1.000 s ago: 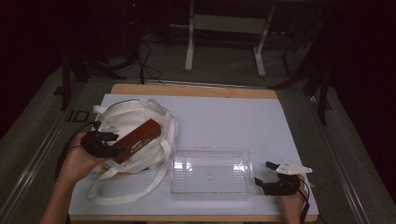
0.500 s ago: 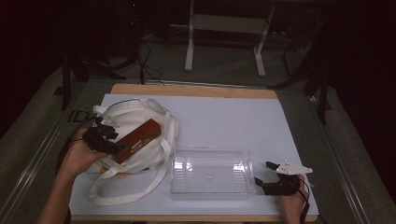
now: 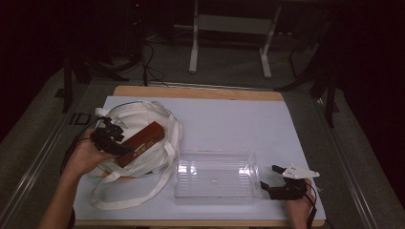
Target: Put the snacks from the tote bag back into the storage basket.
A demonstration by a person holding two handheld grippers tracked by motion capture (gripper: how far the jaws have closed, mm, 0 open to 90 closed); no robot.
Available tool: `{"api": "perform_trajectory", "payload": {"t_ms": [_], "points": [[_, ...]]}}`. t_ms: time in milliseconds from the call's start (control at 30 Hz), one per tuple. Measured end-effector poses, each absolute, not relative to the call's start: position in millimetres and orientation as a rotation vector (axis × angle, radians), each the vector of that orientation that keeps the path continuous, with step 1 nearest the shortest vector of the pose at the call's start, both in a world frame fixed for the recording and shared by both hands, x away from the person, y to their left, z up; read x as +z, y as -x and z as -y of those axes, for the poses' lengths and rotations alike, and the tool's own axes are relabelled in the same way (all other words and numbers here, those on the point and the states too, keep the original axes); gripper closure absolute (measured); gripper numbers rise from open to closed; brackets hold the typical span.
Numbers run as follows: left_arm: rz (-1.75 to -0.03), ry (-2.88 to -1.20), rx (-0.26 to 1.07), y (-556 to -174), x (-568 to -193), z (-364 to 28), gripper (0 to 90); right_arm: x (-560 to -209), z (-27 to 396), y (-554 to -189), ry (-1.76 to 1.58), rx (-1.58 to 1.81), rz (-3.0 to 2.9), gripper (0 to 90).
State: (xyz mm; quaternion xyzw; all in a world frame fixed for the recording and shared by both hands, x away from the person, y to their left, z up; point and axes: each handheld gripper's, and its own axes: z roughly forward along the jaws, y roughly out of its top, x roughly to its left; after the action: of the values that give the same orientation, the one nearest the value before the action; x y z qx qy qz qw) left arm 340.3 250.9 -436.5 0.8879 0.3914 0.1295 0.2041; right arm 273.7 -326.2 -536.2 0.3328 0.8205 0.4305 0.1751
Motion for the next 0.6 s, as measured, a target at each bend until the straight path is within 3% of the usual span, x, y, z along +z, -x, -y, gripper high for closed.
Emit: {"api": "perform_trajectory", "payload": {"t_ms": [600], "points": [[-1.186, -2.558, 0.218, -349, -452, -257, 34.4, -536, 326, -274, -0.946, 1.221, -2.323, 14.9]]}}
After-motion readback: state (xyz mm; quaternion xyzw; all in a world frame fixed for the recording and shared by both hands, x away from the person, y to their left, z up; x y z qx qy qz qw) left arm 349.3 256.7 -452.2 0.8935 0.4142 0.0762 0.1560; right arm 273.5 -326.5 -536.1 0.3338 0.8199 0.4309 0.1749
